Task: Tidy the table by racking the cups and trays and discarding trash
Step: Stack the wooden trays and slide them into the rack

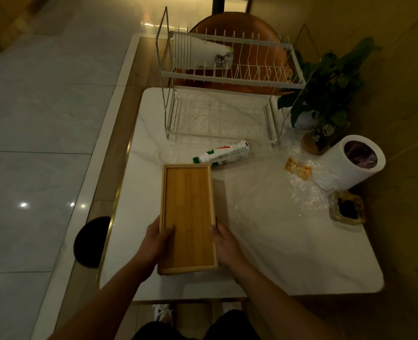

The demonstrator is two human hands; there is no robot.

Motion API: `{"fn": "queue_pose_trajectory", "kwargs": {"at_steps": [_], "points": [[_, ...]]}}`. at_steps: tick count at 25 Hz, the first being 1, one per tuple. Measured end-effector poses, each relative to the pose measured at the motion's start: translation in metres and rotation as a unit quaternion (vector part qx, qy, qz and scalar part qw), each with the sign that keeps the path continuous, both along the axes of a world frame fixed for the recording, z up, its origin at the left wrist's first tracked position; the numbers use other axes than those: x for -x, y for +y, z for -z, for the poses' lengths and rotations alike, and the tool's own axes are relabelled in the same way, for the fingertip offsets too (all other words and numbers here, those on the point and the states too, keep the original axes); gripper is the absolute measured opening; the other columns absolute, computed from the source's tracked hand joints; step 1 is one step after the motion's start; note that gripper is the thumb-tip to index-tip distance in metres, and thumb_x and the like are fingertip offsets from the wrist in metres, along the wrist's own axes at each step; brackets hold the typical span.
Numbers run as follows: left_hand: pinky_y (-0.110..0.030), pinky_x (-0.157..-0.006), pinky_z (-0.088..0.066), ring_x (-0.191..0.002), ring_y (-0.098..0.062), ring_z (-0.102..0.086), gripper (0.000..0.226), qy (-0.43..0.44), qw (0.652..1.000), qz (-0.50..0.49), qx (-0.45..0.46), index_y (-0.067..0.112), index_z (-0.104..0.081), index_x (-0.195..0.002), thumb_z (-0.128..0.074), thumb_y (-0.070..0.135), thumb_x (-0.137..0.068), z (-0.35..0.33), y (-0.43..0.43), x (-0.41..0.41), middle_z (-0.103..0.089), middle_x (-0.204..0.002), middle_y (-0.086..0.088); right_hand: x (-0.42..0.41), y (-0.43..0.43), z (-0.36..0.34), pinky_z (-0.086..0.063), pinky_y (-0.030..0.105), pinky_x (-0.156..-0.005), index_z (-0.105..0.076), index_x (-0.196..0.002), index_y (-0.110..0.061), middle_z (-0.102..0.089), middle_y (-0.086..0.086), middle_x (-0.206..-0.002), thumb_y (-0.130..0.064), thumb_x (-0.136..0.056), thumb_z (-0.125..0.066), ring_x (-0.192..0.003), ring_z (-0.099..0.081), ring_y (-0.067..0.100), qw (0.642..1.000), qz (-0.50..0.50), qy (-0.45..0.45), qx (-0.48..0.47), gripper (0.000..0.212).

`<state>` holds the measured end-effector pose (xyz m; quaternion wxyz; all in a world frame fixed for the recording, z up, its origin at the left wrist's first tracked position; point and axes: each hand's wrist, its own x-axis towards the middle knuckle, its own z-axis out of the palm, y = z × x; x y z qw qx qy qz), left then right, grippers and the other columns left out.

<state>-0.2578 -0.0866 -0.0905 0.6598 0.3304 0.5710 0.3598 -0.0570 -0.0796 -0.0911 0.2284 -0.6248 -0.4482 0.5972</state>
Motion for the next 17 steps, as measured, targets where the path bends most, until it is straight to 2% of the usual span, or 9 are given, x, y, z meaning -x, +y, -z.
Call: {"fn": "queue_pose_trajectory", "kwargs": {"at_steps": [4,5,7,9,12,17], "points": [[-0.036,-0.077,-0.060,-0.107,-0.021,-0.069,0.048,0.002,0.999,-0.024,0.023,0.037,-0.045,-0.136,-0.058,0.045,-0.091,0.007,-0.003,0.001,-0.064,-0.126,0.004,-0.003,0.002,-0.001,-0.043,0.000,-0.075,-0.042,-0.138,-0.037,-0.054,-0.003,-0.138,-0.041,-0.102,-0.038,-0.096,-0.055,-0.023,1.000,0.018,0.009,0.008,0.036],[-0.036,-0.076,-0.060,-0.107,-0.021,-0.068,0.044,-0.002,0.999,-0.034,0.036,0.040,-0.047,-0.132,-0.059,0.045,-0.091,0.009,-0.004,0.001,-0.065,-0.125,0.005,-0.005,0.002,-0.001,-0.044,0.004,-0.083,-0.040,-0.143,-0.031,-0.050,-0.001,-0.143,-0.046,-0.101,-0.039,-0.105,-0.055,-0.017,0.999,0.029,0.003,0.021,0.045],[-0.033,-0.069,-0.060,-0.102,-0.019,-0.070,0.038,-0.016,0.997,-0.042,0.055,0.045,-0.050,-0.126,-0.062,0.044,-0.090,0.011,-0.008,0.000,-0.067,-0.121,0.007,-0.005,0.004,-0.002,-0.041,0.019,-0.097,-0.032,-0.150,-0.023,-0.043,0.001,-0.151,-0.055,-0.098,-0.038,-0.124,-0.052,0.006,0.997,0.041,-0.005,0.060,0.062],[-0.031,-0.066,-0.060,-0.100,-0.020,-0.071,0.042,-0.018,0.997,-0.047,0.063,0.042,-0.050,-0.129,-0.063,0.040,-0.089,0.013,-0.010,-0.001,-0.067,-0.120,0.006,0.002,0.005,-0.003,-0.045,0.022,-0.094,-0.036,-0.148,-0.025,-0.047,0.001,-0.148,-0.057,-0.097,-0.038,-0.117,-0.055,0.010,0.997,0.032,0.001,0.075,0.061],[-0.039,-0.072,-0.060,-0.107,-0.029,-0.067,0.048,-0.024,0.995,-0.064,0.069,0.034,-0.048,-0.137,-0.063,0.032,-0.091,0.015,-0.010,0.005,-0.065,-0.124,-0.001,0.013,0.004,-0.002,-0.044,0.044,-0.106,-0.037,-0.148,-0.024,-0.049,0.005,-0.147,-0.056,-0.097,-0.040,-0.127,-0.051,0.023,0.995,0.043,-0.003,0.090,0.060],[-0.042,-0.076,-0.058,-0.111,-0.032,-0.064,0.049,-0.032,0.995,-0.062,0.073,0.028,-0.050,-0.139,-0.062,0.024,-0.091,0.015,-0.009,0.013,-0.065,-0.126,-0.006,0.017,0.000,-0.003,-0.045,0.047,-0.106,-0.040,-0.146,-0.019,-0.053,0.009,-0.141,-0.044,-0.101,-0.040,-0.125,-0.053,0.027,0.995,0.061,-0.012,0.079,0.051]]}}
